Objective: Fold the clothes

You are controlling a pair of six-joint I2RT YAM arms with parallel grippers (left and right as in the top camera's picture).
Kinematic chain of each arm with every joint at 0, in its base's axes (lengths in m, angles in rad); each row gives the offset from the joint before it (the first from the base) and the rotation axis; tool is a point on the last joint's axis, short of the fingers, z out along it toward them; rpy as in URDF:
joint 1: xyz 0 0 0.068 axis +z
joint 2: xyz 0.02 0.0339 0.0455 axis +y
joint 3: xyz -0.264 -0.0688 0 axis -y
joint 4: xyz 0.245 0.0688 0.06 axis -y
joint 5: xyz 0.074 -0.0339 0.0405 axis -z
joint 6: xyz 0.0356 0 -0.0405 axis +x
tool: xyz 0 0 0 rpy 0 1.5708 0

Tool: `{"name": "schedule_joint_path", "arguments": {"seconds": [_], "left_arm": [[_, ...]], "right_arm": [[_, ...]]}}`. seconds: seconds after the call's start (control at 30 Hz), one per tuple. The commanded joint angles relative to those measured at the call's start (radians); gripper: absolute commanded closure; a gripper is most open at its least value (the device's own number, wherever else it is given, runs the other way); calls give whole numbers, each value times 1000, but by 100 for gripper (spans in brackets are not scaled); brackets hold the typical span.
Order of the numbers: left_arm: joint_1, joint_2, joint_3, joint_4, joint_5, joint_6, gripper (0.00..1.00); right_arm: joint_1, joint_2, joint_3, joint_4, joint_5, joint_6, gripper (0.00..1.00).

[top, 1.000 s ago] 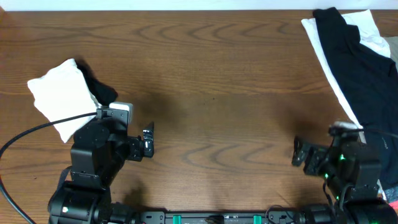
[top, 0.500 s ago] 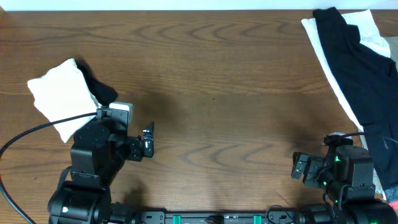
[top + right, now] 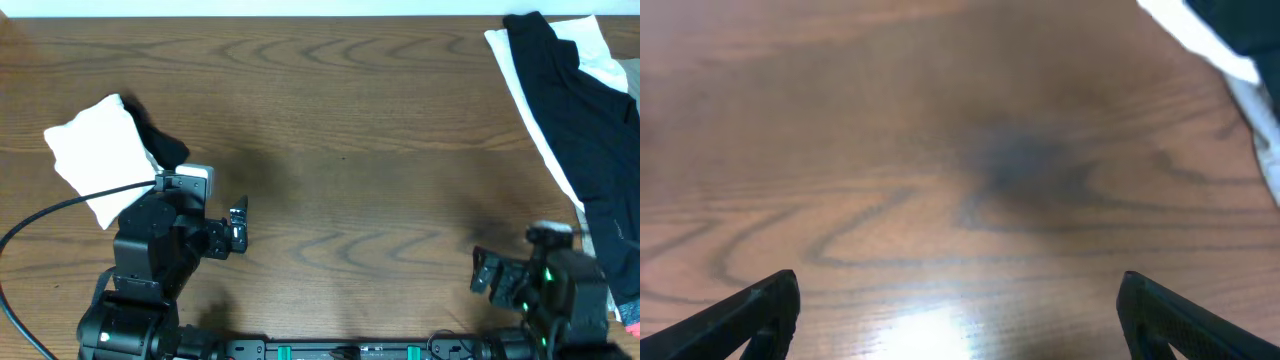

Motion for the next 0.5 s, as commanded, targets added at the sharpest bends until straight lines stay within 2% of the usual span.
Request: {"name": "schedule_joint_path", "arguments": {"seconds": [0.0, 0.23, 0.47], "left_arm": [[0, -1, 0, 1, 10, -5, 2], [0, -1, 0, 1, 10, -5, 2], [0, -1, 0, 1, 10, -5, 2]], "right_arm": [[3, -140, -6, 2, 10, 11, 1], [-23, -372, -6, 2, 11, 12, 1], [-38, -374, -33, 14, 11, 11, 1]]}}
